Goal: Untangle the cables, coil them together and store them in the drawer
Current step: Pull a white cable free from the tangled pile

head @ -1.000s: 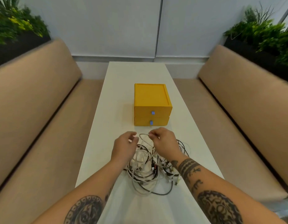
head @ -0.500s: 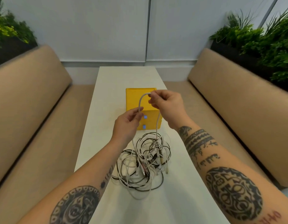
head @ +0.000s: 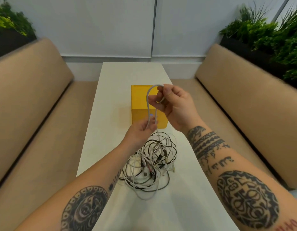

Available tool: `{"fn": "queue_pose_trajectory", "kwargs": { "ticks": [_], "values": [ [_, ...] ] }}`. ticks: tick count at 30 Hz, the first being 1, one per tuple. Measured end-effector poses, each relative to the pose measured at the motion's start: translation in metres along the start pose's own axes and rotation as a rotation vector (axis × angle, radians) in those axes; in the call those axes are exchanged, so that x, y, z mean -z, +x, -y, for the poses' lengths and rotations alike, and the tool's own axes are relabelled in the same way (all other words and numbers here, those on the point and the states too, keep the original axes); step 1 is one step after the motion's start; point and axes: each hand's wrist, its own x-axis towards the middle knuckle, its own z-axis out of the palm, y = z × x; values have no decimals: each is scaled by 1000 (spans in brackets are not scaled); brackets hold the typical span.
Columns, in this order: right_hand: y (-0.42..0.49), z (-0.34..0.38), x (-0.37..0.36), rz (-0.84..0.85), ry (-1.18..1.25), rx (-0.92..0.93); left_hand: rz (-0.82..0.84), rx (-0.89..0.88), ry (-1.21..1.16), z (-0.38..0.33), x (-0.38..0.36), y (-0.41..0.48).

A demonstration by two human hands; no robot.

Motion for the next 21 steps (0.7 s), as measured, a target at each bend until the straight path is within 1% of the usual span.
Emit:
{"fn": "queue_pose_trajectory", "kwargs": {
  "ticks": [3, 5, 7, 10, 12, 13, 15, 17, 19, 21],
  "values": [
    [-2, 4, -6, 34, 49, 28, -70, -14, -57, -6, -4, 4],
    [-5, 5, -6, 54, 4, 61, -145, -36, -102, -14, -3, 10],
    [-8, 7, -1, 38, -94, 99, -172, -60, -84, -20, -1, 15],
    [-13, -4, 17, -109, -330, 110, -189, -58, -74, -28, 1, 19],
    [-19, -24, 31, -234, -569, 69, -213, -36, -107, -32, 0, 21],
    [-22, -36, 39, -264, -723, 22, -222, -23, -134, -35, -1, 21],
    [-28, -61, 55, -230, -1016, -127, -215, -9, -188, -41, -2, 23],
    [-32, -81, 62, -129, -1187, -261, -197, -19, -225, -46, -4, 22],
    [-33, -97, 64, -56, -1264, -301, -176, -38, -229, -50, -5, 21],
    [-30, -103, 64, -85, -1262, -279, -172, -42, -216, -51, -3, 21]
  ]
}}
